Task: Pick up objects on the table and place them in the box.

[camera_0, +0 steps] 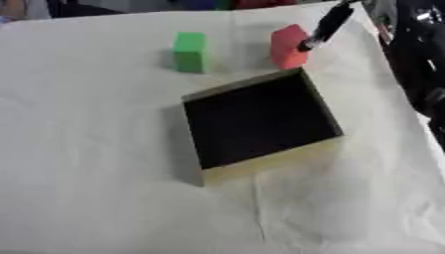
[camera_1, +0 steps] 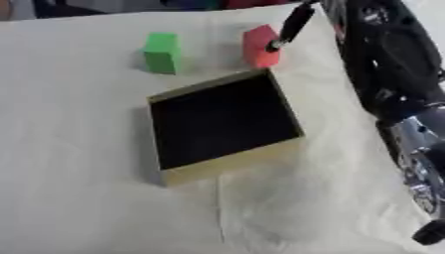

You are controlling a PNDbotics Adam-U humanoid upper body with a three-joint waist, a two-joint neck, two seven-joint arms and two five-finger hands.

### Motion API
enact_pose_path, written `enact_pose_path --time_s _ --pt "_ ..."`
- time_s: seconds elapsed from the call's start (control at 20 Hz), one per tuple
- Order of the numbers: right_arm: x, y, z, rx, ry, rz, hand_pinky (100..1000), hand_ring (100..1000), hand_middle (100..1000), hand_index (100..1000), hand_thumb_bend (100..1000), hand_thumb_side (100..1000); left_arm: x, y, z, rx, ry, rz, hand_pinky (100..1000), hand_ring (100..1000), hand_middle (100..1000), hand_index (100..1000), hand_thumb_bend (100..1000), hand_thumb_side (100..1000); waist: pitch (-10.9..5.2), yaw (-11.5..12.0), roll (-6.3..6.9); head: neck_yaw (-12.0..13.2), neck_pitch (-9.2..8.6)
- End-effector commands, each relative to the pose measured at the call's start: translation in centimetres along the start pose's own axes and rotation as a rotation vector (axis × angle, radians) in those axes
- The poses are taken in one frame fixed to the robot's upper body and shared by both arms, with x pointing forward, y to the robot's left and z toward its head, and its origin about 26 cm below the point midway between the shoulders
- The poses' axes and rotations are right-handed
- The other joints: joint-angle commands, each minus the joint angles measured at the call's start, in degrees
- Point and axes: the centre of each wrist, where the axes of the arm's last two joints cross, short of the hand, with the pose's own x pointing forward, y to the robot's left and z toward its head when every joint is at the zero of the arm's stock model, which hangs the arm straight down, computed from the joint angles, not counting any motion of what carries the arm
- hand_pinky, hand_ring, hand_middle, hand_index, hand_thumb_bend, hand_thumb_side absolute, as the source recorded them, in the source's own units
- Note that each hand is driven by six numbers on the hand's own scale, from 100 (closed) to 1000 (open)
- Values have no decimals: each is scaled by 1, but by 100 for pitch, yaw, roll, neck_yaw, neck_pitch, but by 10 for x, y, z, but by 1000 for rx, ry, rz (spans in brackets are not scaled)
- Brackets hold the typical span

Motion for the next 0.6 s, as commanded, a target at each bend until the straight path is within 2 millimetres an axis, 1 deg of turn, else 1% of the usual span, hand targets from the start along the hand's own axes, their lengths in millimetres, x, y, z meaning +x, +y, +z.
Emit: enact_pose_path --time_s 0.05,0.15,0.2,0.25,0.4,0.6 --pt "-8 -11 7 -10 11 19 870 969 959 1000 601 581 4 3 -8 8 -34 -1 756 645 685 880 149 814 -149 4 -6 16 0" --pt "-7 -8 4 14 11 24 869 970 960 1000 604 578 4 3 -8 9 -34 0 756 645 685 880 149 814 -148 7 -4 13 3" --pt "-7 -6 3 26 13 28 868 971 959 1000 622 550 4 3 -8 9 -34 0 755 645 685 880 149 814 -146 8 -3 10 5" --pt "-7 -4 2 38 16 31 868 971 961 1000 609 578 4 3 -8 10 -33 0 755 645 685 879 148 814 -144 9 -2 9 9" --pt "-6 2 -3 63 19 33 868 971 960 1000 605 576 4 3 -8 11 -33 1 755 645 685 879 147 814 -139 9 0 8 14" --pt "3 6 -9 69 -3 32 869 968 957 1000 590 573 4 3 -8 11 -31 3 755 645 685 879 147 814 -142 15 13 -10 5"
